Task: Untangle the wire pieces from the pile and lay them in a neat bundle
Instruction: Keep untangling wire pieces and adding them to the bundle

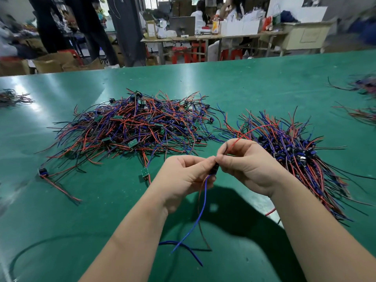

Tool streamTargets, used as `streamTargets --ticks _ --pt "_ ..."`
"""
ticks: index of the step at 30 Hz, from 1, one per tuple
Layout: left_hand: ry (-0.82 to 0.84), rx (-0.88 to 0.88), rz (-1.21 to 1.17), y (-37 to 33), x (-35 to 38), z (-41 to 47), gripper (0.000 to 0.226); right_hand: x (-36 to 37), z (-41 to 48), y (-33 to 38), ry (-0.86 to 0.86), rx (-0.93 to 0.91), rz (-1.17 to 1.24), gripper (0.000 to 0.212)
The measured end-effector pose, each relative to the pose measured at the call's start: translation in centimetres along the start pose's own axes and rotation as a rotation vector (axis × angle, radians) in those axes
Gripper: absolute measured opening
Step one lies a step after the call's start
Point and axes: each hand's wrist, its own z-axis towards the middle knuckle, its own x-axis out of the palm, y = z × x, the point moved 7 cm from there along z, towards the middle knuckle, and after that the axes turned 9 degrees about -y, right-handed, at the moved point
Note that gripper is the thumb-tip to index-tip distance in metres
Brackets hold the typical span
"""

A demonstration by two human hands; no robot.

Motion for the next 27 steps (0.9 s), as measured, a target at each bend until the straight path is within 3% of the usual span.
streamTargets --ticks 8,11,17,23,27 --pt "-0.017 0.027 0.031 0.2 0.1 0.3 0.002 -1.0 0.4 -1.0 -0.157 0.088 -0.045 0.005" --pt "-0.005 0.014 0.123 0.5 0.1 0.3 0.008 -1.6 0.7 -1.0 -0.234 0.065 -0.07 0.008" --pt "0.171 0.017 0.416 1.6 1.7 -0.7 0.004 -6.7 0.8 0.3 -0.532 0.086 0.217 0.011" --pt "0.313 -0.002 0.534 1.6 1.5 -1.1 0.016 -6.2 0.9 0.1 -0.516 0.106 0.388 0.006" --pt "0.364 -0.012 0.578 1.4 0.9 -1.1 0.021 -6.1 0.9 0.4 -0.473 0.089 0.275 0.007"
